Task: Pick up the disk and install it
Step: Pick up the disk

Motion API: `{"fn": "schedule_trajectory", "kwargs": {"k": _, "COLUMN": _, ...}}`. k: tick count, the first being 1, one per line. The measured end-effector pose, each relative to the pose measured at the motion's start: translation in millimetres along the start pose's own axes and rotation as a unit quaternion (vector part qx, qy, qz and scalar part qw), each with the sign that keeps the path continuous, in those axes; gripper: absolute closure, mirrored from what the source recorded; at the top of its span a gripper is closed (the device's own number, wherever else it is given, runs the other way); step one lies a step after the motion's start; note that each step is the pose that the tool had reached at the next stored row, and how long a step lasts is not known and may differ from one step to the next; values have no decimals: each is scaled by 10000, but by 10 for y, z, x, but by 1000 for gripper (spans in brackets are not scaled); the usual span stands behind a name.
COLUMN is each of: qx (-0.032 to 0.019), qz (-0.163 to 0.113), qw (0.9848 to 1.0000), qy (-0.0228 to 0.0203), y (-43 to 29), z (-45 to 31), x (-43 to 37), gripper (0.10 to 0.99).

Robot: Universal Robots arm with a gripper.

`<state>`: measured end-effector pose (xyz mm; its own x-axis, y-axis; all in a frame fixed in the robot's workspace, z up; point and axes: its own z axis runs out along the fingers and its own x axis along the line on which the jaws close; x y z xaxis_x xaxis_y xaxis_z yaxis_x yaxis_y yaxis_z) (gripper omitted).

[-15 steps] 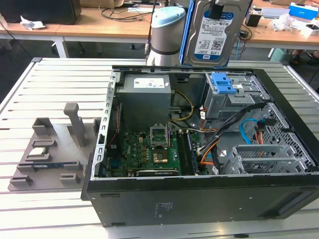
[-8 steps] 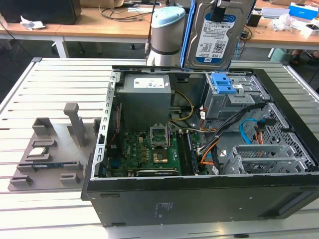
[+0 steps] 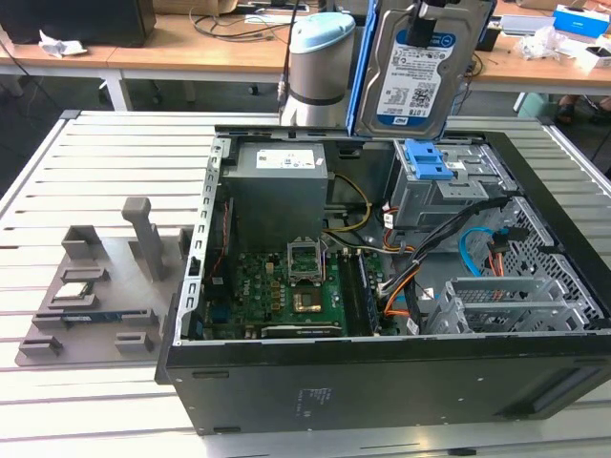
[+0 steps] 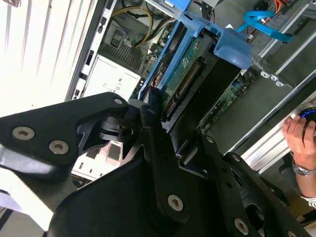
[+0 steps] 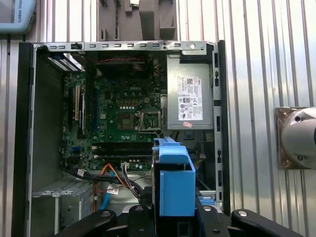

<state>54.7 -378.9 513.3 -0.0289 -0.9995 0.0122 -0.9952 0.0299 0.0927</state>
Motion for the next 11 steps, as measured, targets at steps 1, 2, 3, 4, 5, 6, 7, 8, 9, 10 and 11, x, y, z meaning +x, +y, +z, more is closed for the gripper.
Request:
{"fn": "schedule_trajectory", "kwargs": {"k": 1, "qx": 0, "qz": 0, "qw": 10000, "qy": 0, "y": -1, "z": 1, "x": 28, "gripper": 725}}
{"fn": "schedule_trajectory", "kwargs": {"k": 2, "qx": 0, "qz": 0, "qw": 10000, "qy": 0, "y": -2, "z": 3, "x": 47, "gripper": 725}}
{"fn": "schedule_trajectory", "kwargs": {"k": 3, "qx": 0, "qz": 0, "qw": 10000, "qy": 0, "y": -2, "z": 3, "x": 66, "gripper": 725}}
{"fn": "schedule_trajectory", "kwargs": {"k": 4, "qx": 0, "qz": 0, "qw": 10000, "qy": 0, "y": -2, "z": 4, "x": 78, "gripper": 725}}
{"fn": "schedule_trajectory", "kwargs": {"k": 5, "qx": 0, "qz": 0, "qw": 10000, "qy": -1, "y": -3, "z": 5, "x": 88, "gripper": 725}}
{"fn": "schedule_trajectory", "kwargs": {"k": 6, "qx": 0, "qz": 0, "qw": 10000, "qy": 0, "y": -3, "z": 5, "x": 101, "gripper": 725}}
{"fn": "schedule_trajectory", "kwargs": {"k": 7, "qx": 0, "qz": 0, "qw": 10000, "qy": 0, "y": -4, "z": 6, "x": 113, "gripper": 725}}
{"fn": "schedule_trajectory", "kwargs": {"k": 8, "qx": 0, "qz": 0, "qw": 10000, "qy": 0, "y": -4, "z": 6, "x": 126, "gripper": 725}}
{"fn": "schedule_trajectory", "kwargs": {"k": 9, "qx": 0, "qz": 0, "qw": 10000, "qy": 0, "y": -5, "z": 7, "x": 139, "gripper": 725}}
{"fn": "schedule_trajectory", "kwargs": {"k": 10, "qx": 0, "qz": 0, "qw": 10000, "qy": 0, "y": -5, "z": 8, "x": 157, "gripper": 725}}
{"fn": "schedule_trajectory", "kwargs": {"k": 11, "qx": 0, "qz": 0, "qw": 10000, "qy": 0, "y": -6, "z": 10, "x": 182, "gripper": 725}}
